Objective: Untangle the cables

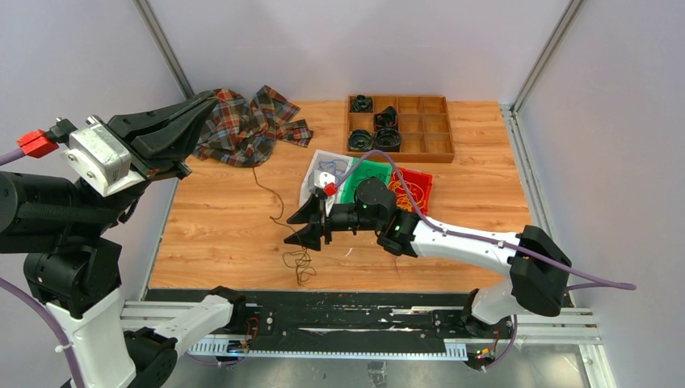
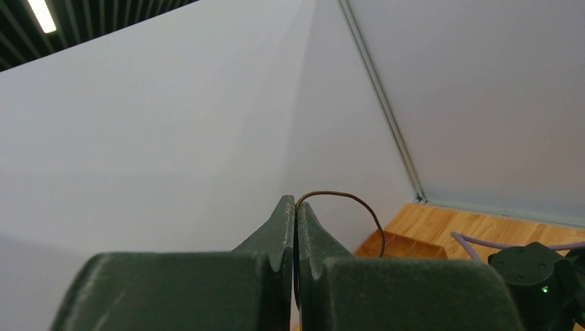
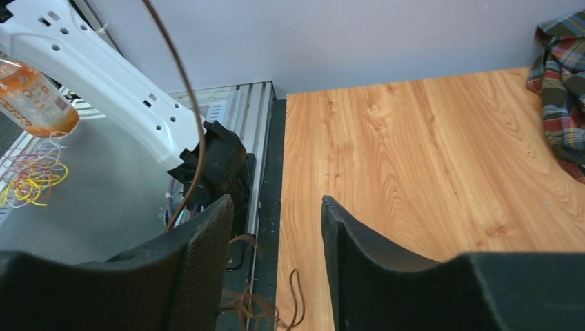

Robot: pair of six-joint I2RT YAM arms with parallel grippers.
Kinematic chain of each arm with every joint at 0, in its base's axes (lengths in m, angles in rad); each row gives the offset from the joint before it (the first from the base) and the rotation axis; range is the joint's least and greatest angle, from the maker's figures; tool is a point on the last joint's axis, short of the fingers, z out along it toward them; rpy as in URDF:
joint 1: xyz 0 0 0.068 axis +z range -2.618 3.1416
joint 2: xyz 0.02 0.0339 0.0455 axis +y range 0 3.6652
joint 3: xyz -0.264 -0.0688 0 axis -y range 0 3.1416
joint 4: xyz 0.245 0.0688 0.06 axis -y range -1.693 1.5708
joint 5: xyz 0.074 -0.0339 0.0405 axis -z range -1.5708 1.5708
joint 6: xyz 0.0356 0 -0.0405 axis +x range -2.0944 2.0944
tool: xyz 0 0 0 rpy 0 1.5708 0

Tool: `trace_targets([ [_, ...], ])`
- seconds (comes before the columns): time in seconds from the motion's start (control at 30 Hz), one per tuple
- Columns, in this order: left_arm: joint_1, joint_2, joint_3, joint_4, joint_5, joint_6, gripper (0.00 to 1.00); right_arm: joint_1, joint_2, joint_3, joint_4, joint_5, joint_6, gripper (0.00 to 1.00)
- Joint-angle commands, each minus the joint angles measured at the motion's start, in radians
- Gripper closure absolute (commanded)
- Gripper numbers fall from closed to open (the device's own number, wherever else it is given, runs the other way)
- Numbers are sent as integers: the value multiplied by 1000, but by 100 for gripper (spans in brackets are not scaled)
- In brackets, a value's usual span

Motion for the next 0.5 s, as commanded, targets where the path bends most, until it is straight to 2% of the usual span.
trace_targets([
  [0.0, 0, -5, 14, 1, -3, 8, 100, 7, -28, 22, -36, 76, -20, 41],
  [0.1, 0, -1, 25, 1, 7, -2, 100, 6, -50, 9, -106, 188, -66, 34],
  [0.2, 0, 2, 32, 1, 15, -9, 100, 4, -48, 22, -168, 251, -84, 32],
  [0.47, 0, 1, 22, 4, 4, -1, 99, 7, -54, 40, -144, 85, -65, 22],
])
